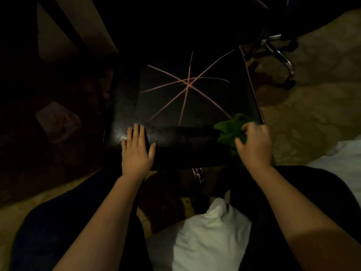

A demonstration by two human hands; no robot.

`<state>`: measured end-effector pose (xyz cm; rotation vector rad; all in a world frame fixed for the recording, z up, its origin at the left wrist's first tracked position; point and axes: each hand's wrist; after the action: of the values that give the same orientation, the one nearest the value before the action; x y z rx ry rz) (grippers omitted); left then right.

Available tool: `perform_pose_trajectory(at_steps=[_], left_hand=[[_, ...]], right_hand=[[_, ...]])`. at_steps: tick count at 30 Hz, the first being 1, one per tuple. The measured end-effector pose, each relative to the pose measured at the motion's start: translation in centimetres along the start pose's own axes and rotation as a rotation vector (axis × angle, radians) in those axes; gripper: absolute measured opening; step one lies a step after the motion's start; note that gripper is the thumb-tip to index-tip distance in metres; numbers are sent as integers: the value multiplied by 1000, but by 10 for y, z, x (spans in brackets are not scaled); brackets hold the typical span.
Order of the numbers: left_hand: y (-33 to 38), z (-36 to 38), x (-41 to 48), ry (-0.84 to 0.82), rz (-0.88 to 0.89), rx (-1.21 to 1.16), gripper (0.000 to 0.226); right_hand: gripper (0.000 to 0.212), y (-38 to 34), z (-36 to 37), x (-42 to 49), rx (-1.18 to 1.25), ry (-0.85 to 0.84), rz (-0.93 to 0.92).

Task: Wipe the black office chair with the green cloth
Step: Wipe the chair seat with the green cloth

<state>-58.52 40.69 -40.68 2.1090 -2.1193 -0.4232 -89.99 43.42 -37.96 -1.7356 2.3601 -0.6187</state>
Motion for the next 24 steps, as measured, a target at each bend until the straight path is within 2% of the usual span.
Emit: perform_pose_trajectory(at_steps=[2, 4, 7, 9, 12, 17, 24], left_hand=[[2, 4, -2, 4, -10, 16, 68], [3, 7, -2, 8, -18, 34, 68], [2, 10, -3, 11, -14, 65, 68], [2, 12, -3, 17, -14, 73, 68], [3, 14, -4, 25, -23, 83, 69], [4, 19, -3, 40, -38, 93, 68], [2, 21, -2, 40, -36, 91, 68]], right_hand=[[35, 7, -6, 2, 63, 83, 96], [35, 8, -6, 2, 66, 121, 62], [34, -3, 6, -2, 168, 66, 52], [46, -14, 20, -8, 238, -18, 61], [62, -27, 38, -14, 190, -95, -78], [53, -64, 61, -21, 132, -164, -227], [46, -134, 89, -44, 176, -216, -450]])
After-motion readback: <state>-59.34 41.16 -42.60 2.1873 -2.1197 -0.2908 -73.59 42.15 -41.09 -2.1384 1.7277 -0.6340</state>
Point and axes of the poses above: each hand's wrist, its own x-axis towards the middle knuckle, its own z-axis out of the palm, y = z × x, and after that the axes turned 1 degree about -y, right-handed
